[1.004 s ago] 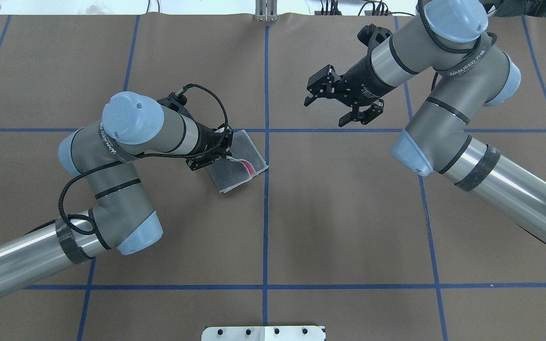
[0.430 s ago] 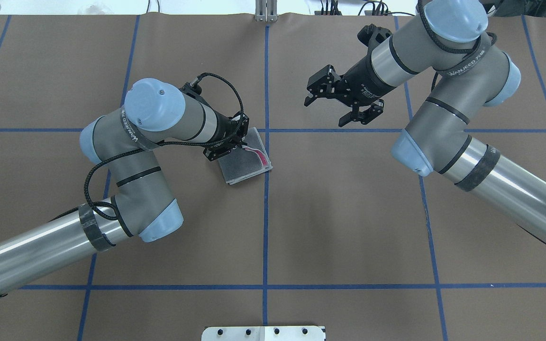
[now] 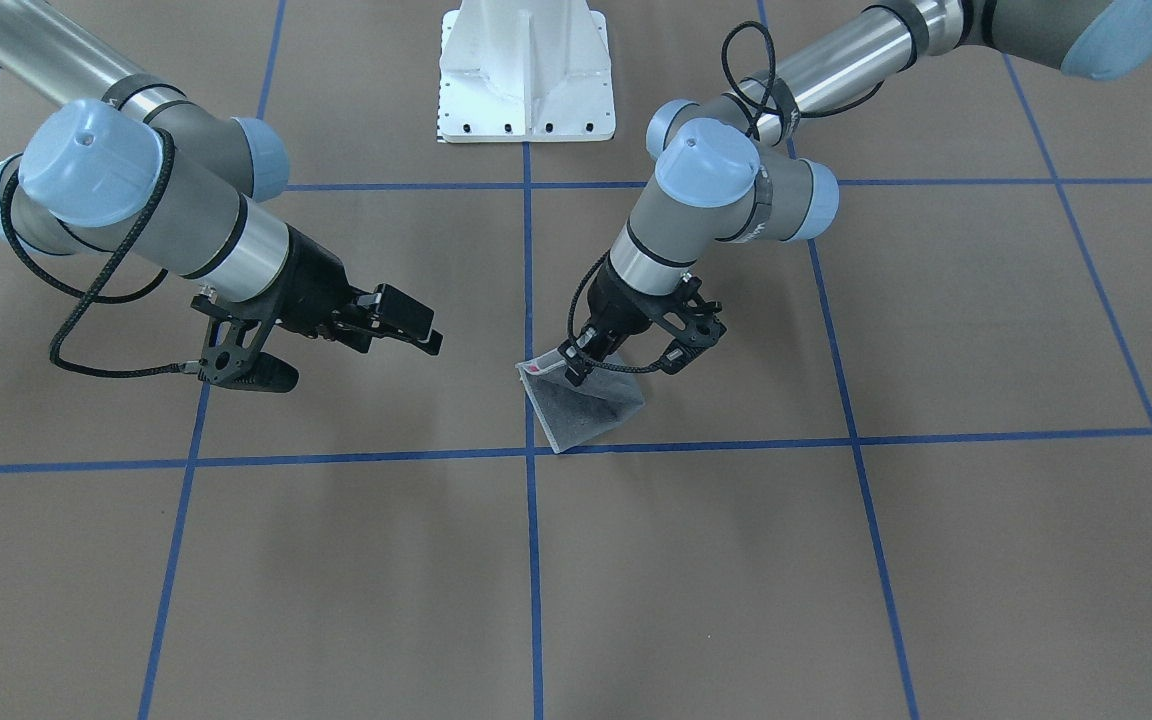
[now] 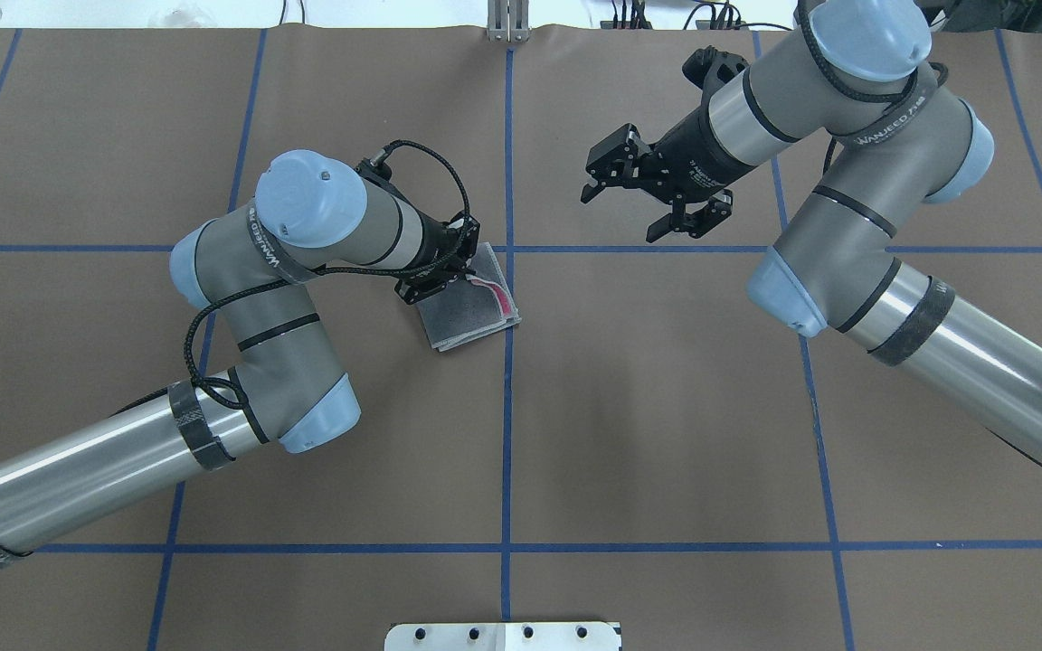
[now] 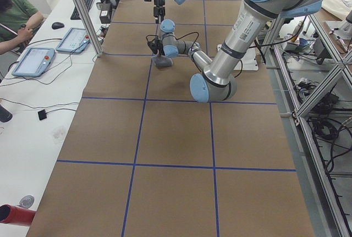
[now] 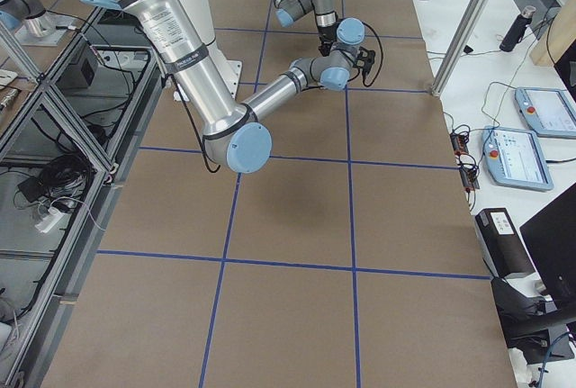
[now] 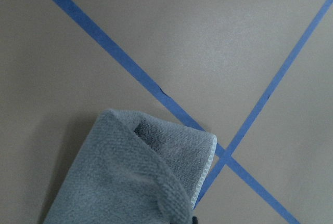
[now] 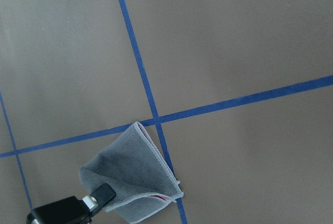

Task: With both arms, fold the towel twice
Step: 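Lift the strip's near end with the left gripper and fold it over the far end, then press the folded towel down with the left gripper and open it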

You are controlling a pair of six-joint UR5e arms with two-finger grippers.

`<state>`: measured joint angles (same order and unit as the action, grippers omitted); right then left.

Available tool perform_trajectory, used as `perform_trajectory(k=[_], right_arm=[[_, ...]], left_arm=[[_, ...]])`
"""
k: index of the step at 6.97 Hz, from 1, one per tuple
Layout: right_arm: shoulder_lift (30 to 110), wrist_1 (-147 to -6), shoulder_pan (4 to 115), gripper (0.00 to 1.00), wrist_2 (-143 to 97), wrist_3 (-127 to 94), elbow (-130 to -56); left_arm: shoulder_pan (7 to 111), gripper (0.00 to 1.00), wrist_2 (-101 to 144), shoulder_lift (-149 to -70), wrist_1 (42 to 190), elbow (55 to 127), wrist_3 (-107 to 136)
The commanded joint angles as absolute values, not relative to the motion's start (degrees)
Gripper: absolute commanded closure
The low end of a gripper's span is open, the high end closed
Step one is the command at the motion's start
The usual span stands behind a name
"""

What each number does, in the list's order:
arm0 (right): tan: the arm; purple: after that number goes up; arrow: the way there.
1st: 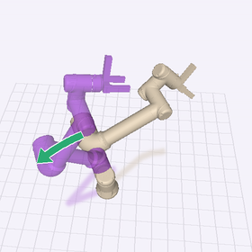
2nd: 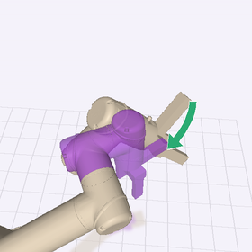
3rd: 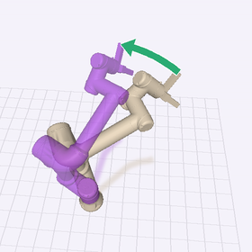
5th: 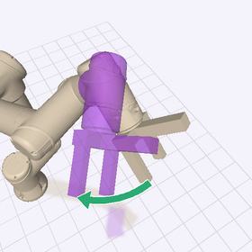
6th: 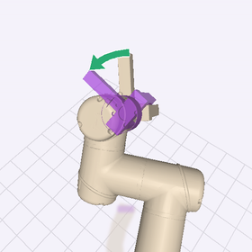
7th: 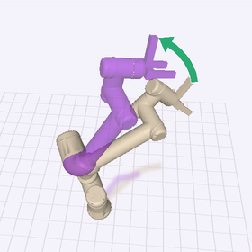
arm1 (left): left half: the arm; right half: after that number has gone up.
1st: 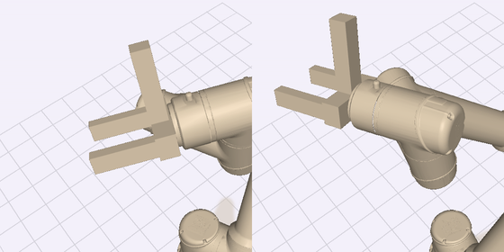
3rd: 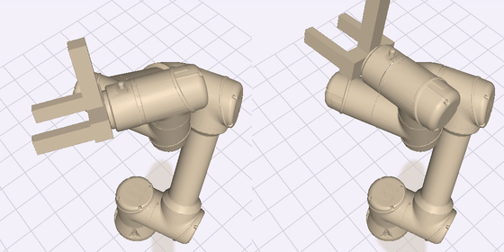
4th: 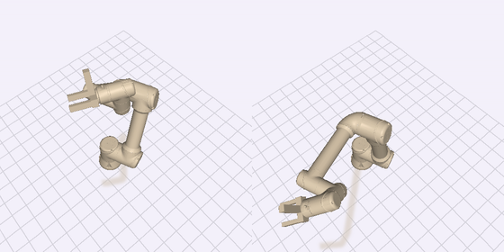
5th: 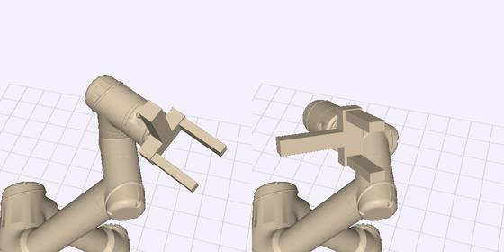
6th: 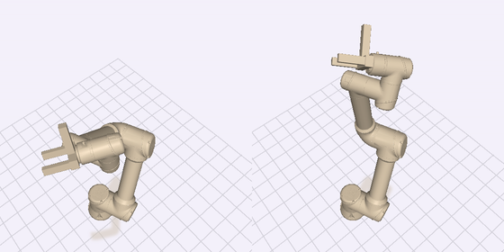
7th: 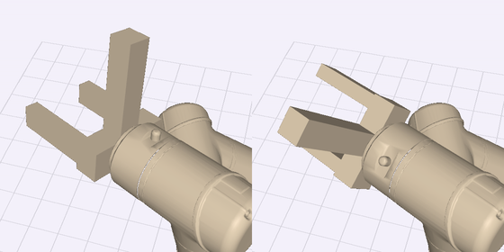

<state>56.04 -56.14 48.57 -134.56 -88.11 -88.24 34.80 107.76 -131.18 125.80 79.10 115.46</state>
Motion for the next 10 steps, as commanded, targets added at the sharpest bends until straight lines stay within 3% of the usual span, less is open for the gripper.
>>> perform_trajectory(k=[1, 5, 6, 7, 10], right_arm=[[56.07, -56.07, 48.52, 0.0, -134.56, -88.15, -88.24], [56.16, -56.07, 48.52, 0.0, -134.56, -88.15, -88.24], [56.25, -56.07, 48.52, 0.0, -134.56, -88.07, -88.24], [56.34, -56.07, 48.52, 0.0, -134.47, -88.07, -88.24], [56.43, -56.07, 48.43, 0.0, -134.56, -88.07, -88.24]], left_arm=[[34.8, 1.0, 107.58, -132.01, 126.83, 77.08, 116.54], [35.95, 1.0, 107.58, -132.27, 129.89, 73.49, 116.81], [35.86, 0.8, 107.58, -132.54, 130.16, 73.39, 116.72], [35.69, 0.01, 107.58, -132.89, 130.17, 73.04, 116.54], [35.77, 0.0, 107.58, -133.24, 130.25, 73.04, 116.63]])
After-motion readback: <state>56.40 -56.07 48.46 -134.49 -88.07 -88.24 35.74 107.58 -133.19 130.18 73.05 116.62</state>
